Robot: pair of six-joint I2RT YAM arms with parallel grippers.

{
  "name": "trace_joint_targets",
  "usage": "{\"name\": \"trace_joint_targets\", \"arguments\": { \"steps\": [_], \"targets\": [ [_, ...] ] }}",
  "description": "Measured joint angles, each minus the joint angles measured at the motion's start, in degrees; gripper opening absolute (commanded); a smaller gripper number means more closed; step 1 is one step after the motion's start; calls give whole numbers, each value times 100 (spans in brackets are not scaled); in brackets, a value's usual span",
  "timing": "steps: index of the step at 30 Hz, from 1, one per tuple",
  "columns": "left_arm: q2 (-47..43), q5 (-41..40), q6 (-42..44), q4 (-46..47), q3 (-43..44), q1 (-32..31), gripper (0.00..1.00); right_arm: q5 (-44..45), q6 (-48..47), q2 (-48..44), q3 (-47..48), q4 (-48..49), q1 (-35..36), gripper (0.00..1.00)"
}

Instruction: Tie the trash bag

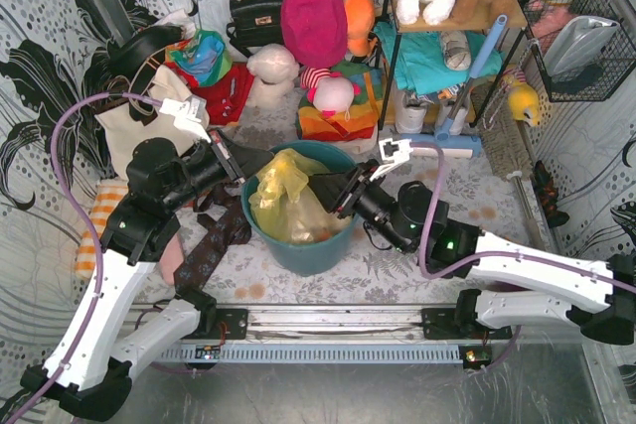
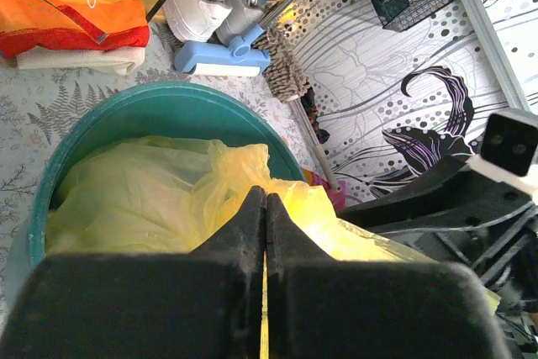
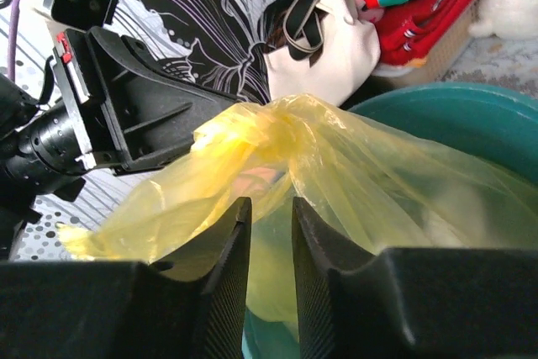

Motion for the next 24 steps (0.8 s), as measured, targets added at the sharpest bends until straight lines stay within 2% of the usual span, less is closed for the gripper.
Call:
{"name": "trace_joint_targets", "arguments": {
  "steps": [7,12,16,24],
  "targets": [
    [0,0,2,35,-85,0,0,0,520,-76,1259,-1899,0,44],
    [-13,0,2,81,-144,0,0,-251,767,122,2057,-2629,0,56],
    [-17,2,0,87,-181,0,0,-422,938,243,2208,-2957,0,65],
    [-17,4,2,94,-181,0,0,-765,1180,472,2299,-3362,0,67]
  ]
}}
